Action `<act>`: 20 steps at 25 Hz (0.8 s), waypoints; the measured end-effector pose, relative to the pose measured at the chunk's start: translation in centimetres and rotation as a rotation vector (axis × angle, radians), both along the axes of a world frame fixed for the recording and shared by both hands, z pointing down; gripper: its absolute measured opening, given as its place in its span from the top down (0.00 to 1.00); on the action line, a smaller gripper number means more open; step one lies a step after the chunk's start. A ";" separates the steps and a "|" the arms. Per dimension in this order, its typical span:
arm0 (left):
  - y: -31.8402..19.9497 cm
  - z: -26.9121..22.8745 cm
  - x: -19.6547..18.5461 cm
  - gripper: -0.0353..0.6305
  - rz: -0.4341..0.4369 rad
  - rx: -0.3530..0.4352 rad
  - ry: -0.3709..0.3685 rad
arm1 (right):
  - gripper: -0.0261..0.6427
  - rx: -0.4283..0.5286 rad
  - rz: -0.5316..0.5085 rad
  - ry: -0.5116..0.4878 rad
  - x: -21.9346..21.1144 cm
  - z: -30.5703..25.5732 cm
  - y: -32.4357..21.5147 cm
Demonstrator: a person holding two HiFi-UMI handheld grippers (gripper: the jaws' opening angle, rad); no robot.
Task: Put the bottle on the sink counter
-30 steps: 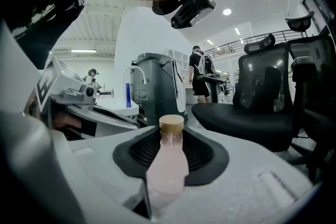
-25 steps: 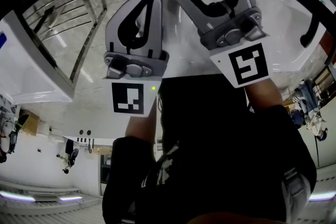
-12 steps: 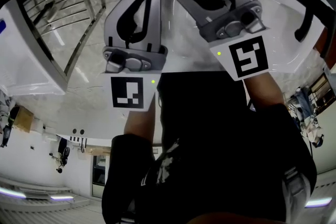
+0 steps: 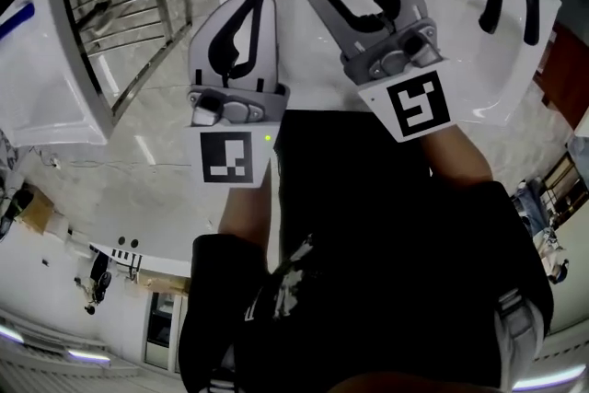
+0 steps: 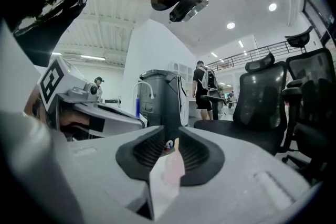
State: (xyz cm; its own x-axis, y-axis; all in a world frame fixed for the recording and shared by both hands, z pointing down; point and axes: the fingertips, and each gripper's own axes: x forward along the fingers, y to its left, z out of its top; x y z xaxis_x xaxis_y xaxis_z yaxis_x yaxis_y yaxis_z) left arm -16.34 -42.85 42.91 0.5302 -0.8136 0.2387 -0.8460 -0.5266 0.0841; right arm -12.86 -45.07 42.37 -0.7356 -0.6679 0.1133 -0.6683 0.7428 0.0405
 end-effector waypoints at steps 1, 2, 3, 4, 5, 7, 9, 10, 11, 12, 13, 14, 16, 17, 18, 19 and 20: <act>0.7 -0.4 0.2 0.93 0.001 0.003 -0.004 | 0.87 0.004 0.005 -0.009 0.4 -0.5 0.7; 1.4 -0.8 0.5 0.93 0.004 0.005 -0.007 | 0.90 0.008 0.006 -0.016 0.8 -1.1 1.5; 2.1 -1.3 0.9 0.93 0.008 0.007 -0.012 | 0.96 0.012 0.003 -0.022 1.2 -1.6 2.2; 2.7 -1.7 1.2 0.93 0.013 0.010 -0.018 | 0.97 0.016 0.001 -0.027 1.5 -2.2 2.9; 3.2 -2.3 1.7 0.93 0.017 0.014 -0.023 | 0.97 0.018 -0.001 -0.030 2.0 -2.8 3.5; 4.3 -3.6 2.6 0.93 0.024 0.015 -0.023 | 0.97 0.012 -0.004 -0.044 2.8 -4.0 4.8; 5.6 -5.3 3.7 0.93 0.044 0.025 -0.026 | 0.97 -0.005 -0.002 -0.078 3.7 -5.5 6.1; 6.2 -6.3 4.2 0.93 0.055 0.034 -0.027 | 0.97 -0.009 0.004 -0.091 4.2 -6.3 6.7; 6.8 -7.2 4.6 0.93 0.064 0.042 -0.025 | 0.97 -0.008 0.013 -0.095 4.6 -7.2 7.3; 7.4 -8.1 4.9 0.93 0.072 0.052 -0.019 | 0.97 -0.001 0.020 -0.092 5.0 -7.9 7.8; 7.8 -8.8 5.1 0.93 0.084 0.061 -0.014 | 0.97 0.008 0.027 -0.084 5.1 -8.4 8.2; 8.2 -9.3 5.2 0.93 0.099 0.068 -0.010 | 0.97 0.016 0.033 -0.078 5.1 -8.9 8.6; 9.3 -10.2 5.2 0.93 0.129 0.074 -0.009 | 0.97 0.020 0.041 -0.066 4.6 -9.5 9.6; 9.9 -10.7 5.3 0.93 0.143 0.079 -0.010 | 0.97 0.013 0.042 -0.060 4.4 -9.7 10.3; 10.4 -11.2 5.3 0.93 0.156 0.087 -0.012 | 0.97 0.002 0.045 -0.057 4.3 -9.8 10.9; 10.9 -11.7 5.4 0.93 0.168 0.097 -0.011 | 0.97 -0.010 0.052 -0.060 4.2 -10.0 11.5; 11.3 -12.0 5.4 0.93 0.178 0.105 -0.009 | 0.97 -0.020 0.065 -0.070 4.3 -10.3 12.1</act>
State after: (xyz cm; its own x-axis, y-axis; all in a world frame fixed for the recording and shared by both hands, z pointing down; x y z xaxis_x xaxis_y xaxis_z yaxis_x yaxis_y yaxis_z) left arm -10.92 -31.54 30.87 0.6658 -0.7280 0.1632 -0.7394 -0.6731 0.0138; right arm -8.57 -32.95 32.07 -0.6977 -0.7123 0.0768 -0.7155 0.6983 -0.0230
